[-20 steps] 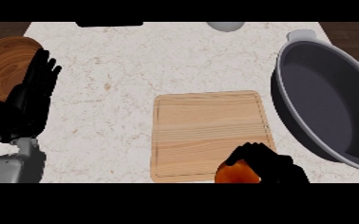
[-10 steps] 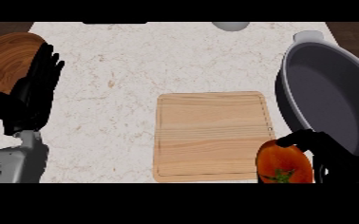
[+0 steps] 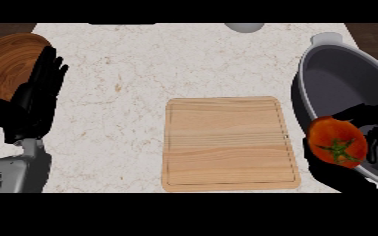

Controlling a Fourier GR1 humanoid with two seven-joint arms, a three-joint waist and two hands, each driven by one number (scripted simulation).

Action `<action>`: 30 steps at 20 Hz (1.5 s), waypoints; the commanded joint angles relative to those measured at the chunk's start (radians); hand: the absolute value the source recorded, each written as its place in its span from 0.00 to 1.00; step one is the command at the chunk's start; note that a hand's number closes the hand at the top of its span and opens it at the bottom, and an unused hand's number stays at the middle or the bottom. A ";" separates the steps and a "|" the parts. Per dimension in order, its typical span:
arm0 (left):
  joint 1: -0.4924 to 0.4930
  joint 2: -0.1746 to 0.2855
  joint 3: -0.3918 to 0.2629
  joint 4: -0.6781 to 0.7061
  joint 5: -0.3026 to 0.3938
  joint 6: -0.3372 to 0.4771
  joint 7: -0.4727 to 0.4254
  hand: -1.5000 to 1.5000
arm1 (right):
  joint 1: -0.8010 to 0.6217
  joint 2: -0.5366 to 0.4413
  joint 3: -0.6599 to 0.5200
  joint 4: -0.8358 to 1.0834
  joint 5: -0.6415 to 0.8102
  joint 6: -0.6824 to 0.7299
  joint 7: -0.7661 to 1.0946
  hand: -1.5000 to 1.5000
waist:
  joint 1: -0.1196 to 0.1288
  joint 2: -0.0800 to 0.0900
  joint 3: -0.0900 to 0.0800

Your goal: Pick the tomato from the cutting board and place it in the pot

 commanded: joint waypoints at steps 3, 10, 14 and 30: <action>0.001 -0.014 -0.017 -0.051 -0.011 0.013 0.045 0.50 | -0.145 -0.051 -0.272 0.230 -0.287 -0.073 -0.133 1.00 | 0.007 0.000 0.000; -0.036 -0.011 -0.008 0.021 -0.003 -0.011 0.004 0.50 | -0.192 -0.279 -0.330 0.547 0.059 -0.213 -0.267 1.00 | 0.015 0.005 0.000; 0.026 -0.016 0.004 0.023 -0.005 -0.030 -0.043 0.50 | -0.294 -0.310 -0.341 0.771 0.025 -0.269 -0.346 1.00 | 0.012 0.001 -0.001; -0.010 -0.053 -0.022 -0.002 -0.040 0.014 0.004 0.50 | -0.471 -0.292 -0.500 1.286 -0.415 -0.138 -0.683 0.00 | 0.009 0.001 0.001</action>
